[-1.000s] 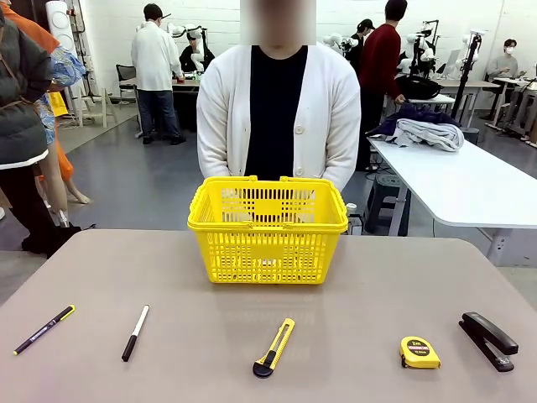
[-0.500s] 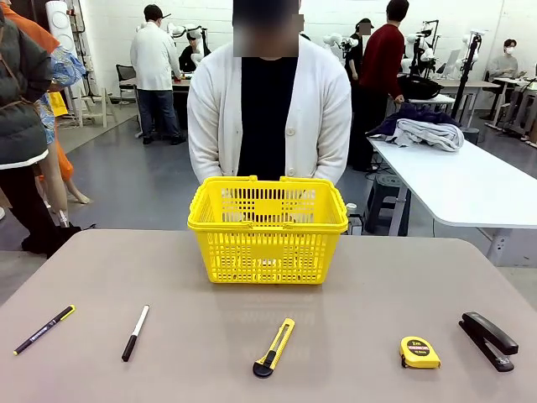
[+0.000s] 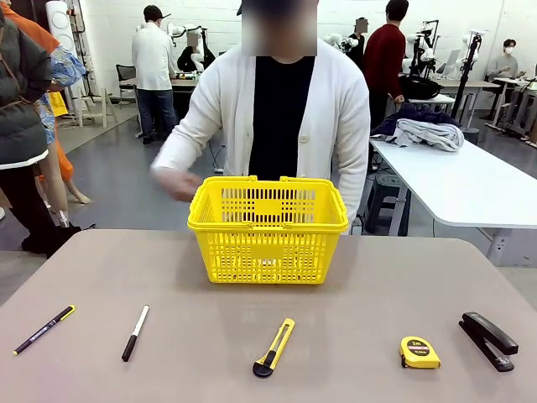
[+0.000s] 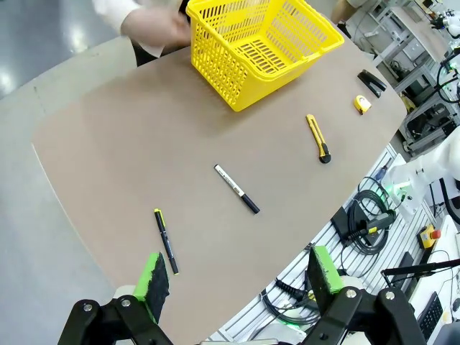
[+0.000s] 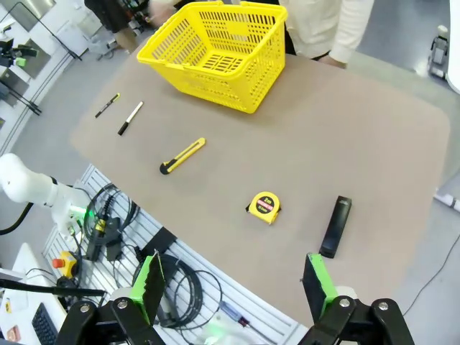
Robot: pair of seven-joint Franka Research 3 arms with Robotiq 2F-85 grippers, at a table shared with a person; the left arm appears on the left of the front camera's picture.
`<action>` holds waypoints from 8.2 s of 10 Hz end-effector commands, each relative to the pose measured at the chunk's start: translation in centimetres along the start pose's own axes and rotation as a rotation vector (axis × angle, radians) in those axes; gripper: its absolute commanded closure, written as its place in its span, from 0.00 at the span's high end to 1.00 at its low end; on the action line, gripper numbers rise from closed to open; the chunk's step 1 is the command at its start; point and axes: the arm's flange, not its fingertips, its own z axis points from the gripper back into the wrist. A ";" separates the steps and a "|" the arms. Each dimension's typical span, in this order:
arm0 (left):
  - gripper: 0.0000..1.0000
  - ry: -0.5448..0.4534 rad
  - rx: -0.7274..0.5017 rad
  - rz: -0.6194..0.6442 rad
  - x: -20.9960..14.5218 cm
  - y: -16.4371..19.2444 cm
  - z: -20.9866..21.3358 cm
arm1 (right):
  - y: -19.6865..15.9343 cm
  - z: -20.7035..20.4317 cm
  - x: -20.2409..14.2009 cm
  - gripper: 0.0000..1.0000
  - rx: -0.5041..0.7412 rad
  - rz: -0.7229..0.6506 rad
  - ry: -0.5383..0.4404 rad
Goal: Place the items the person wants into the basket.
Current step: Pick up the item the person points to and place it in the Market Basket.
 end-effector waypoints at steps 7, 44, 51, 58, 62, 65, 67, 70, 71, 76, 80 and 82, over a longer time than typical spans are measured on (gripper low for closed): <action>1.00 -0.016 -0.013 -0.015 0.0 0.0 0.0 | 0.2 -0.2 0.0 1.00 0.008 0.004 0.002; 1.00 0.577 0.376 -0.007 -7.8 8.3 -33.1 | 0.2 -0.2 0.0 1.00 0.008 0.004 0.002; 0.43 0.612 0.425 0.022 -8.7 8.5 -33.6 | 0.2 -0.2 0.0 1.00 0.008 0.004 0.002; 0.00 0.630 0.427 0.031 -8.7 8.7 -33.6 | 0.2 -0.2 0.0 1.00 0.008 0.004 0.002; 0.00 0.650 0.474 -0.007 -8.3 8.3 -33.2 | 0.2 -0.2 0.0 1.00 0.008 0.004 0.002; 0.00 0.718 0.490 -0.090 -0.3 2.8 -25.2 | 0.2 -0.2 0.0 1.00 0.008 0.004 0.002; 0.00 0.659 0.477 -0.118 6.3 -1.0 -19.8 | 0.2 -0.2 0.0 1.00 0.008 0.004 0.002; 0.00 0.519 0.406 -0.140 11.3 -4.0 -13.8 | 0.2 -0.2 0.0 1.00 0.008 0.004 0.002; 0.00 0.487 0.364 -0.136 12.2 -4.5 -12.2 | 0.2 -0.2 0.0 1.00 0.008 0.004 0.002; 0.00 0.468 0.386 -0.114 12.6 -5.0 -11.4 | 0.2 -0.2 0.0 1.00 0.008 0.004 0.002; 0.00 0.468 0.386 -0.114 12.6 -5.0 -11.4 | 0.2 -0.2 0.0 1.00 0.008 0.004 0.002; 0.12 0.501 0.388 -0.413 15.3 -7.4 -12.6 | 0.2 -0.2 0.0 1.00 0.008 0.004 0.002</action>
